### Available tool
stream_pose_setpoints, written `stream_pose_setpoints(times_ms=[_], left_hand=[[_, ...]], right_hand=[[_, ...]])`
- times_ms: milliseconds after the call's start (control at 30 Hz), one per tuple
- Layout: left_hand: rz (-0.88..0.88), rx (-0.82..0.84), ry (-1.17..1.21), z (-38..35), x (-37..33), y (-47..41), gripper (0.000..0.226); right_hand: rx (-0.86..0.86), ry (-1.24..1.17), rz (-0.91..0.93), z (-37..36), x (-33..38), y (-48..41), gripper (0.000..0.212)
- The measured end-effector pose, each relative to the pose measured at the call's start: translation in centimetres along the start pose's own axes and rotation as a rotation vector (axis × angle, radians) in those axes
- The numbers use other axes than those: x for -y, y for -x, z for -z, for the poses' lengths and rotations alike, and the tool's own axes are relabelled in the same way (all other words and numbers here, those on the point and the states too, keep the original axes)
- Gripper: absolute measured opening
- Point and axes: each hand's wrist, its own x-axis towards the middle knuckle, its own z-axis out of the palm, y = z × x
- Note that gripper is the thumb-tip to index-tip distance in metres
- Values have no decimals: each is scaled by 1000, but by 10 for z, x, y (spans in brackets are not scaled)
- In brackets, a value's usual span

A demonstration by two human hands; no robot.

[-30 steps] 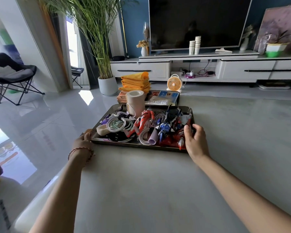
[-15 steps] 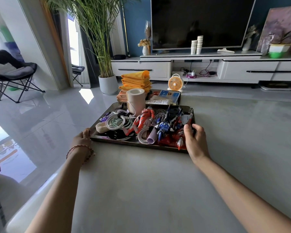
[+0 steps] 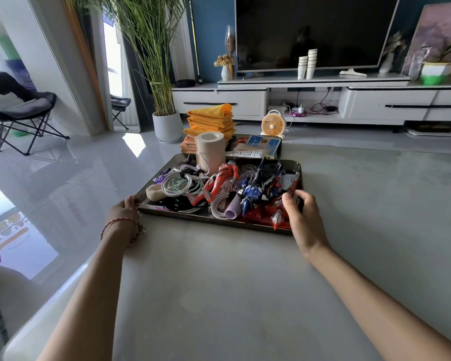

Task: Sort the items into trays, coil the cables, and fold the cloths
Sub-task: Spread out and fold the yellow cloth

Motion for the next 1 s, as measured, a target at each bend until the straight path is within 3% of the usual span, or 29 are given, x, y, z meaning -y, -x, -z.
stream_pose_setpoints(times_ms=[267,433,1000], left_hand=[[26,-17,-38,3,-3,-7,40],[30,13,32,2,-2,-5,40],[-54,-44,-113,5,2,0,41]], right_hand=[[54,72,-22,2,-4,0,47],[13,22,-28,3,-5,-2,45],[68,44,-52,3,-6,1,43]])
